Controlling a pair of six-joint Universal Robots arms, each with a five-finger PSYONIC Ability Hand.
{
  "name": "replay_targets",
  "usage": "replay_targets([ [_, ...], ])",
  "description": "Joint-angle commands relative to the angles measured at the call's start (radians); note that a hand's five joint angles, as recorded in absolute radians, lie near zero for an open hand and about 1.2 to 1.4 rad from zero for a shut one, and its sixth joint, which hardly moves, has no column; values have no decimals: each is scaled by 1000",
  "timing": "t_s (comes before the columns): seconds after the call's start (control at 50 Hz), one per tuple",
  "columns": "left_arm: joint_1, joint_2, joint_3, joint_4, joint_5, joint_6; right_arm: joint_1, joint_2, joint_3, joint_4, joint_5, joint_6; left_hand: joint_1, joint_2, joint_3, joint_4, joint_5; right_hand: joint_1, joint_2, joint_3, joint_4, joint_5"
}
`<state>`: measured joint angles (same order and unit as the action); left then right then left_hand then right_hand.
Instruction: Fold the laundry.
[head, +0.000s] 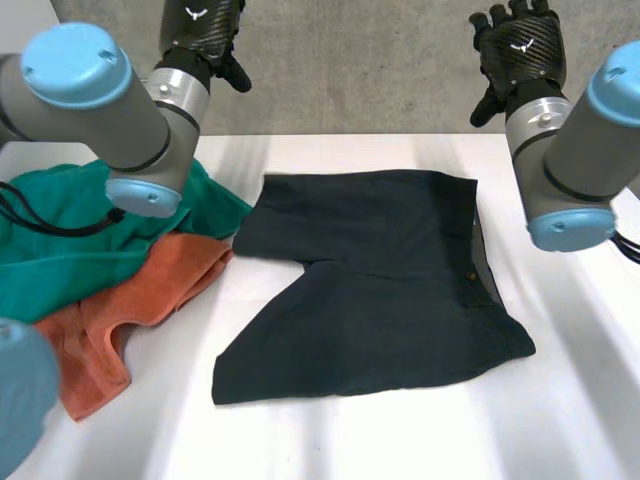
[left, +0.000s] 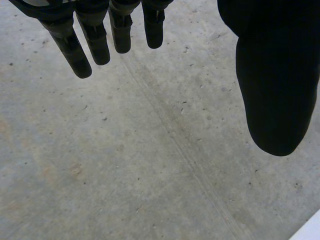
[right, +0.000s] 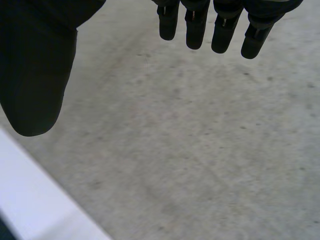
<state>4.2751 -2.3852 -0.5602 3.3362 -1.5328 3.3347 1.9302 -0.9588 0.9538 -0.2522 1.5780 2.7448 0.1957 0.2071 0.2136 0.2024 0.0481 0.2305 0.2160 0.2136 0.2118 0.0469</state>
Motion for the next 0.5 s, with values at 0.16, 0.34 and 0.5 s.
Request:
replay_targets([
  [0.16, -87, 586, -910, -64, -24, 0, -145, -334, 522, 459, -308, -171, 191, 179, 173, 184, 164, 77, 92, 94, 96, 86],
  [0.34, -213, 670, -1273, -142, -27, 2, -308, -387, 902, 331, -452, -444, 299, 288, 281, 293, 273, 271, 286, 288, 290, 280],
  [0.5, -227, 583, -1377, -130, -20, 0, -365, -377, 1031, 142, -546, -453, 370, 359, 352, 363, 343, 403, 418, 420, 422, 412],
])
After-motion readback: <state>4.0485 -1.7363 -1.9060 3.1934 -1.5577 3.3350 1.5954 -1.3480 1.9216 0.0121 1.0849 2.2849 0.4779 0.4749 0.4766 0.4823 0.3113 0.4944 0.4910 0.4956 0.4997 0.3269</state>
